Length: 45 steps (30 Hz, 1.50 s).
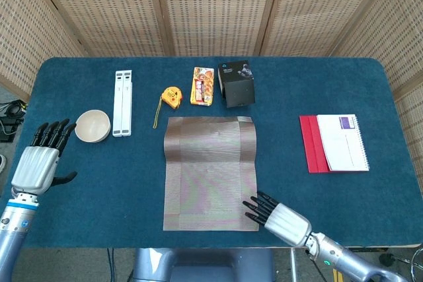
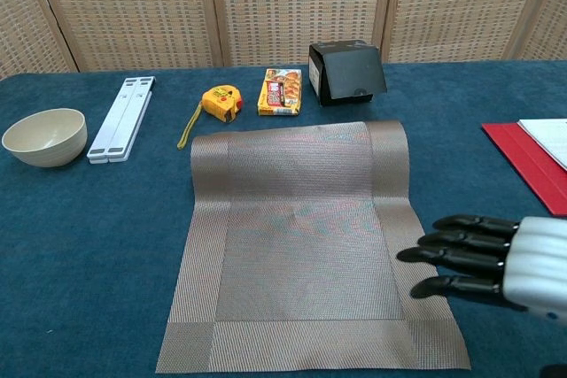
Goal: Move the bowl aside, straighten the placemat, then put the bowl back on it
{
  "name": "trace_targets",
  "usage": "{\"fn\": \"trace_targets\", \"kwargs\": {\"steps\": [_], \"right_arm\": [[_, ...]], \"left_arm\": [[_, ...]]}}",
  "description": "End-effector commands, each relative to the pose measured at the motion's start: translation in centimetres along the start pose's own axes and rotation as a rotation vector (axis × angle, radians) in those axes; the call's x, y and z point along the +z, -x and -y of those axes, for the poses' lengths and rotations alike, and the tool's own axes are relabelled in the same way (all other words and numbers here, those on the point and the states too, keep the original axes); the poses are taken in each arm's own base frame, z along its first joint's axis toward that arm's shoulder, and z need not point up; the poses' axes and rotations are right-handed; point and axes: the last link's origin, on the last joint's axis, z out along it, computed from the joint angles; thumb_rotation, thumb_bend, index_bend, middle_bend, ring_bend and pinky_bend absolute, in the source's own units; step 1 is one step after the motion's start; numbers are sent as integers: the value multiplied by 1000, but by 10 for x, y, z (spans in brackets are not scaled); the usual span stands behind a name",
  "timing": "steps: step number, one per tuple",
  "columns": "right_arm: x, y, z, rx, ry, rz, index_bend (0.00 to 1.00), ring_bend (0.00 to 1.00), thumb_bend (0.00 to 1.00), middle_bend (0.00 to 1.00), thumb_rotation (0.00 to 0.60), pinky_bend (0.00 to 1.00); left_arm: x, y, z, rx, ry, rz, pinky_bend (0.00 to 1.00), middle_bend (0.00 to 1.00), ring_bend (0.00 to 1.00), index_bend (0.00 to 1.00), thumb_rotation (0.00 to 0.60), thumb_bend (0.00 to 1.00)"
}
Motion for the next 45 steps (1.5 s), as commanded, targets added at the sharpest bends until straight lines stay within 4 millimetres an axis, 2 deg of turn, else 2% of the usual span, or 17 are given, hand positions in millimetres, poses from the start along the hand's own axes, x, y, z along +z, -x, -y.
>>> {"fn": "trace_targets", "kwargs": {"steps": [1, 7, 11, 20, 27, 39, 42, 45], "right_arm": [[21, 0, 8, -4, -39, -5, 175, 0, 0, 0, 600, 0], [44, -2, 12, -24, -66, -12, 181, 0, 0, 0, 600, 0], [53, -2, 13, -44, -75, 1, 190, 0, 0, 0, 600, 0], [48, 1, 21, -80, -99, 38, 190, 0, 0, 0, 600, 0], [42, 4, 14, -102, -81, 51, 194, 0, 0, 0, 600, 0], [48, 13, 9, -86, -76, 56, 209, 0, 3, 0, 600, 0], [52, 12, 8, -84, -74, 40, 217, 0, 66, 0, 600, 0], [58, 10, 6, -76, -64, 25, 226, 0, 195, 0, 600, 0]], "left_arm": [[-1, 0, 0, 1, 5, 6, 0, 0, 0, 0, 600, 0], [0, 1, 1, -2, 1, 8, 0, 0, 0, 0, 600, 0], [0, 1, 1, -4, -4, 8, 0, 0, 0, 0, 600, 0], [0, 1, 2, -6, -3, 12, 0, 0, 0, 0, 600, 0], [0, 1, 1, -7, 0, 16, 0, 0, 0, 0, 600, 0], [-1, 1, 1, -14, 0, 16, 0, 0, 0, 0, 600, 0], [-1, 1, 1, -14, 2, 19, 0, 0, 0, 0, 600, 0], [-1, 1, 1, -15, 4, 21, 0, 0, 0, 0, 600, 0]]}}
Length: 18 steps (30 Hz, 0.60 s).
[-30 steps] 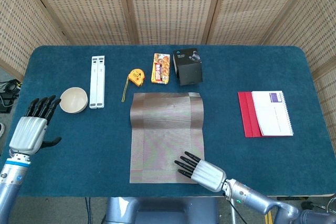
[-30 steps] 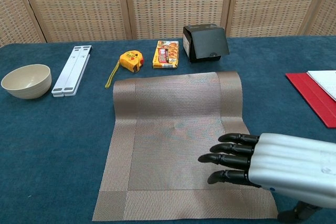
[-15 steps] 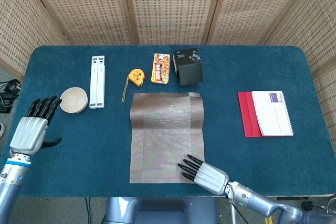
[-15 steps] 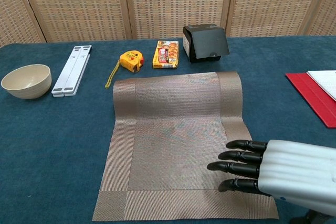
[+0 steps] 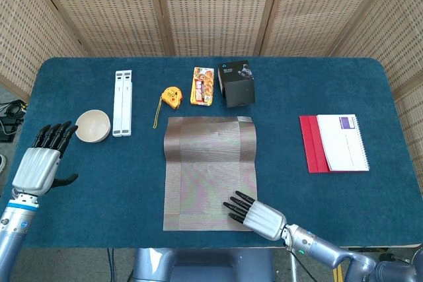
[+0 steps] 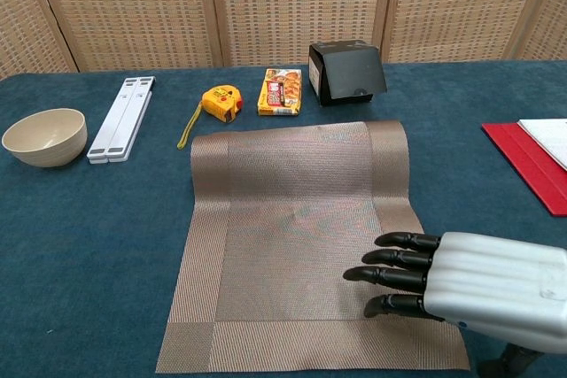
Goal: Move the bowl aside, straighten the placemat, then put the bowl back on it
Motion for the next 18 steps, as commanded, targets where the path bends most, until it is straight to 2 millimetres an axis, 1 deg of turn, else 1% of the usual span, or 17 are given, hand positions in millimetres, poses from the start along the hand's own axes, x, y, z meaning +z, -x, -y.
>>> {"fn": "trace_targets", "kwargs": {"steps": [1, 2, 5, 9, 12, 15, 18], "right_arm": [[5, -2, -3, 8, 11, -18, 231, 0, 248, 0, 600, 0], [7, -3, -4, 11, 13, -26, 236, 0, 300, 0, 600, 0], [8, -6, -6, 18, 18, -50, 241, 0, 410, 0, 600, 0], [10, -11, -9, 32, 28, -74, 243, 0, 515, 0, 600, 0], [11, -10, -10, 39, 28, -71, 259, 0, 592, 0, 600, 0], [10, -9, -9, 40, 24, -73, 313, 0, 649, 0, 600, 0], [10, -9, -9, 45, 20, -87, 414, 0, 691, 0, 600, 0]], "left_arm": [[0, 0, 0, -1, 1, 1, 0, 0, 0, 0, 600, 0], [0, 0, 0, -1, 1, 0, 0, 0, 0, 0, 600, 0], [0, 0, 1, -3, -1, 0, 0, 0, 0, 0, 600, 0], [0, 0, 1, -5, 0, 4, 0, 0, 0, 0, 600, 0], [0, 0, 0, -5, 3, 5, 0, 0, 0, 0, 600, 0], [-1, 0, 0, -4, 3, 5, 0, 0, 0, 0, 600, 0], [-1, 0, 0, -5, 4, 6, 0, 0, 0, 0, 600, 0]]}}
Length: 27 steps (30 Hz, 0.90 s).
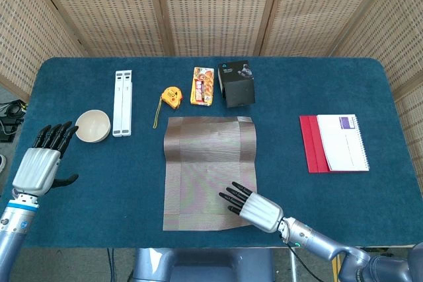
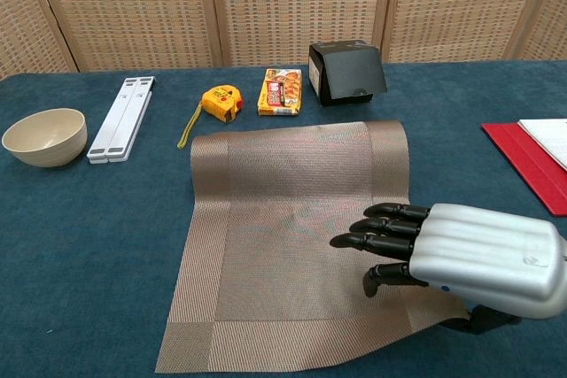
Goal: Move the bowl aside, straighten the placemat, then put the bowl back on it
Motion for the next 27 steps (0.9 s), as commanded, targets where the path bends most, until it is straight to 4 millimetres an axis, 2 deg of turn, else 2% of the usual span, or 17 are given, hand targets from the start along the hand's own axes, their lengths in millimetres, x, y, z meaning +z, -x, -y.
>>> {"fn": "trace_targets", "kwargs": {"steps": [1, 5, 15, 17, 23, 25, 26, 27], "right_arm": [[-1, 0, 1, 4, -8, -15, 467, 0, 708, 1, 600, 0], [-3, 2, 1, 5, -16, -31, 619, 0, 755, 15, 600, 0], [-11, 8, 2, -16, -49, -44, 658, 0, 727, 20, 600, 0], [-29, 8, -4, -88, -81, -48, 662, 0, 722, 20, 600, 0], [-56, 3, -33, -278, -108, -14, 671, 0, 676, 22, 600, 0], [-65, 1, -48, -350, -103, 17, 670, 0, 667, 22, 600, 0], [-73, -3, -67, -444, -91, 50, 669, 0, 658, 22, 600, 0], [-76, -6, -75, -487, -91, 62, 668, 0, 652, 22, 600, 0]], "left_arm": [[0, 0, 0, -1, 2, 1, 0, 0, 0, 0, 600, 0], [0, 0, 0, -3, 2, 2, 0, 0, 0, 0, 600, 0], [-1, 0, 0, -5, 5, 5, 0, 0, 0, 0, 600, 0], [-1, 1, 0, -2, 6, 8, 0, 0, 0, 0, 600, 0], [0, 1, -1, 0, 1, 10, 0, 0, 0, 0, 600, 0], [0, 1, -1, 2, -1, 9, 0, 0, 0, 0, 600, 0], [0, 2, -1, 3, -3, 9, 0, 0, 0, 0, 600, 0], [0, 2, -1, 4, -4, 10, 0, 0, 0, 0, 600, 0]]}}
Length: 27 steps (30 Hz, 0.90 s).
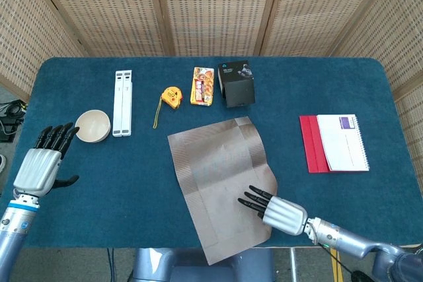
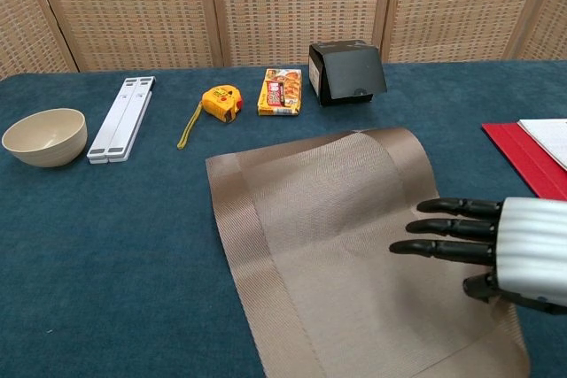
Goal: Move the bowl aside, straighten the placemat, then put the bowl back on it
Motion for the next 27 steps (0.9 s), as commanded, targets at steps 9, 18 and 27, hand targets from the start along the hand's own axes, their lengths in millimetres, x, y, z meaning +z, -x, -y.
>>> {"fn": "trace_targets", "kwargs": {"steps": [9, 18, 27], "right_arm": [[-23, 11, -112, -505, -39, 193, 665, 0, 563, 0, 600, 0], [7, 11, -150, -684, -63, 229, 665, 0, 502, 0, 600, 0], [21, -6, -173, -653, 137, 102, 1, 0, 19, 0, 600, 0]], "left_arm": [[1, 4, -3, 14, -2, 12, 0, 0, 0, 0, 600, 0], [2, 6, -3, 28, -10, 16, 0, 0, 0, 0, 600, 0], [3, 11, -4, 42, -5, 29, 0, 0, 0, 0, 600, 0]]}}
